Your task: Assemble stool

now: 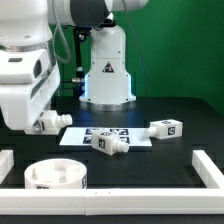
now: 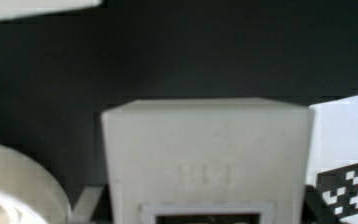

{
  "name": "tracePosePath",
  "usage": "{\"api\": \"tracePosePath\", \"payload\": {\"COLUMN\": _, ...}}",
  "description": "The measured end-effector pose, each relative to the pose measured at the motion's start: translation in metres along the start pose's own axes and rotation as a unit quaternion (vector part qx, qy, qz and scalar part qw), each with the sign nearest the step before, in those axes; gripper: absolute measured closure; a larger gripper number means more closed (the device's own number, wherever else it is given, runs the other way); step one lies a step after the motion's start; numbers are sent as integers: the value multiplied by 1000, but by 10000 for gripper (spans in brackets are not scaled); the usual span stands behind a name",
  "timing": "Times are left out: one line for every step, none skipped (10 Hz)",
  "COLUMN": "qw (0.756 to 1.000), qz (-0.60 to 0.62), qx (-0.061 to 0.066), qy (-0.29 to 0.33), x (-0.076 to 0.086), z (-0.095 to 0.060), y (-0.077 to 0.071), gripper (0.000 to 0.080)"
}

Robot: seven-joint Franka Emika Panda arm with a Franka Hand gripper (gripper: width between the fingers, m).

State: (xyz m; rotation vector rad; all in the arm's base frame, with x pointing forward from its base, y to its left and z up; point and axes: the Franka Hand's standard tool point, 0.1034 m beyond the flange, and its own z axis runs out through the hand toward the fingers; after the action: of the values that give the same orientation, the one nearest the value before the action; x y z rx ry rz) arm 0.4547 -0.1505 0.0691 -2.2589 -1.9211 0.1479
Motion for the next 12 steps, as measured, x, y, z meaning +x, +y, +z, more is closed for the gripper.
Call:
{"api": "tracePosePath", "payload": {"qw": 1000, "qz": -1, "qx": 0, "qy": 0, "x": 1, "z": 0, "y": 0, "gripper": 479}}
{"api": "tracePosePath", "payload": {"qw": 1000, "qz": 0, "qx": 1, "qy": 0, "x": 0, "z": 1, "y": -1, "gripper": 479}}
{"api": "tracePosePath", "payload": {"qw": 1000, "qz": -3, "qx": -1, "qy": 1, "x": 0, "z": 3, "y": -2, "gripper": 479}}
{"api": "tracePosePath", "payload": {"qw": 1000, "qz": -3, "qx": -19, "qy": 6, "x": -2, "z": 15, "y": -8, "gripper": 479}}
{"api": "tracePosePath", "payload": {"qw": 1000, "qz": -5, "qx": -23, "qy": 12, "x": -5, "z": 35, "y": -24, "gripper": 479}}
{"api": "tracePosePath", "payload": {"qw": 1000, "qz": -7, "qx": -16, "qy": 18, "x": -11, "z": 51, "y": -35, "gripper": 479}}
{"api": "tracePosePath", "payload": {"qw": 1000, "qz": -1, "qx": -9, "qy": 22, "x": -15, "z": 61, "y": -39, "gripper": 479}}
{"api": "tracePosePath", "payload": {"qw": 1000, "qz": 0, "qx": -7, "qy": 23, "x": -15, "z": 66, "y": -41, "gripper": 479}}
{"api": "tracePosePath", "payload": {"qw": 1000, "qz": 0, "qx": -7, "qy": 23, "x": -15, "z": 68, "y": -41, "gripper": 479}}
{"api": "tracePosePath", "payload": {"qw": 1000, "qz": 0, "qx": -7, "qy": 23, "x": -15, "z": 68, "y": -41, "gripper": 416}}
{"api": "tracePosePath", "payload": {"qw": 1000, "qz": 4, "qx": -8, "qy": 22, "x": -14, "z": 66, "y": -40, "gripper": 416}}
{"api": "tracePosePath", "payload": {"qw": 1000, "qz": 7, "qx": -12, "qy": 16, "x": -11, "z": 54, "y": -36, "gripper": 251}}
